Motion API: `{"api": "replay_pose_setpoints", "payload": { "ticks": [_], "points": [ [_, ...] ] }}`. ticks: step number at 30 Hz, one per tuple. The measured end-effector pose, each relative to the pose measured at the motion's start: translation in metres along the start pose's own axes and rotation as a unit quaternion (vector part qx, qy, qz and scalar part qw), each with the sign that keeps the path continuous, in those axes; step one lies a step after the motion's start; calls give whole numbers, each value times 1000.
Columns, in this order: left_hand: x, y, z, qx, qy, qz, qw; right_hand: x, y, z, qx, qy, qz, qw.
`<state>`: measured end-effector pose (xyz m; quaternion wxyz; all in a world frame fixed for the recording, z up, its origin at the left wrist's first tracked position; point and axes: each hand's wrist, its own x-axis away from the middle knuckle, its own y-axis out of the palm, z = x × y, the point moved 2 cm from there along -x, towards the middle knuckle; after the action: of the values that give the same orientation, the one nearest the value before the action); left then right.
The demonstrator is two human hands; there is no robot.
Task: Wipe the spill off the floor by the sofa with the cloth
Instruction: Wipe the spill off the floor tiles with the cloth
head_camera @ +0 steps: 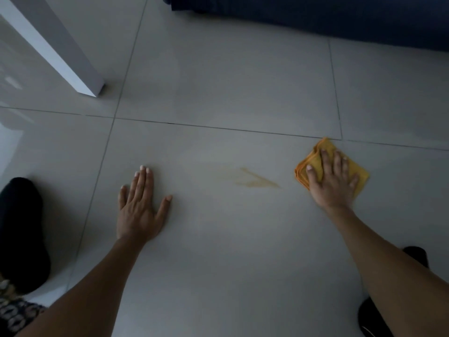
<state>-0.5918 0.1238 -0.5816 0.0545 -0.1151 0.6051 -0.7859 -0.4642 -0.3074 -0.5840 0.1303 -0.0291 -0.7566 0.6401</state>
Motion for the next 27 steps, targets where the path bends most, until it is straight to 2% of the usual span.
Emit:
{"api": "replay_pose_setpoints", "payload": {
  "ticks": [5, 12, 27],
  "points": [
    [4, -4, -15, 1, 35, -43, 998, 43, 8, -10, -5, -8, 6, 1000],
    [36, -3, -33, -13, 9, -14, 1000, 70, 21, -45, 1, -19, 16, 1000],
    [33, -6, -33, 4, -1, -7, 1000, 50, 41, -207, 12, -136, -4, 991]
  ]
}}
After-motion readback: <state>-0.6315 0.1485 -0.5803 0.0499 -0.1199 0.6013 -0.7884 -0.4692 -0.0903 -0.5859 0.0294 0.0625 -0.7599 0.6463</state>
